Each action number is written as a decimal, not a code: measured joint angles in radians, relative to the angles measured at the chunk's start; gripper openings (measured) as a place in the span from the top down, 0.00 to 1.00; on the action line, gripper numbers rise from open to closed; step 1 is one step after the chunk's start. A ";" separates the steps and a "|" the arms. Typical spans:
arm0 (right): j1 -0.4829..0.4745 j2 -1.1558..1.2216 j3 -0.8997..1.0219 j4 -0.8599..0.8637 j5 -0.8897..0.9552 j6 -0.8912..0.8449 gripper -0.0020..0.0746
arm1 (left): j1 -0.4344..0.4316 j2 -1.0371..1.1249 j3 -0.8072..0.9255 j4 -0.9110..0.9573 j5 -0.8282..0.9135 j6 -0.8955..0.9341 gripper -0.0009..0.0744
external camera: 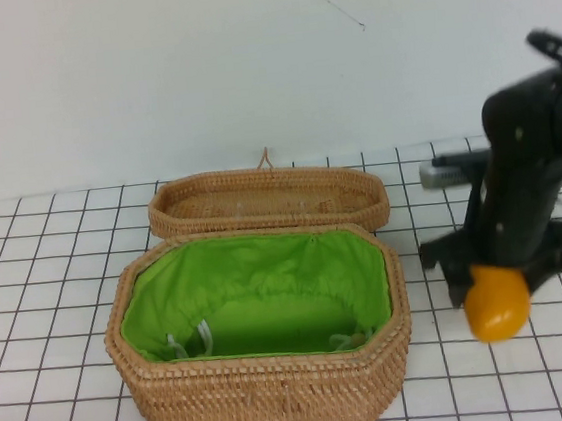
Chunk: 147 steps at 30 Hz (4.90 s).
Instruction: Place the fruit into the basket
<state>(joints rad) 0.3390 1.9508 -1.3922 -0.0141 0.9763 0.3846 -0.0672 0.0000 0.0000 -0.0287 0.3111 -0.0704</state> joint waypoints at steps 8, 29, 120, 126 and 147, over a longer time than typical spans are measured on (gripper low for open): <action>0.000 -0.102 -0.250 -0.110 0.161 -0.027 0.25 | 0.000 0.000 0.000 0.000 0.000 0.000 0.99; 0.208 -0.014 -0.456 0.330 0.083 -1.157 0.25 | 0.000 0.000 0.000 0.000 0.000 0.000 0.99; 0.139 -0.623 0.015 0.224 0.247 -0.802 0.97 | 0.000 0.000 0.000 0.000 0.000 0.000 0.99; 0.139 -0.624 0.015 0.219 0.247 -0.807 0.97 | 0.000 0.000 0.000 0.000 0.000 0.000 0.99; 0.038 -0.951 0.090 0.023 -0.087 -0.823 0.97 | 0.000 0.000 0.000 0.000 0.000 0.000 0.99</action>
<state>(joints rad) 0.3772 0.9997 -1.3022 0.0085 0.8892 -0.4388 -0.0672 0.0000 0.0000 -0.0287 0.3111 -0.0704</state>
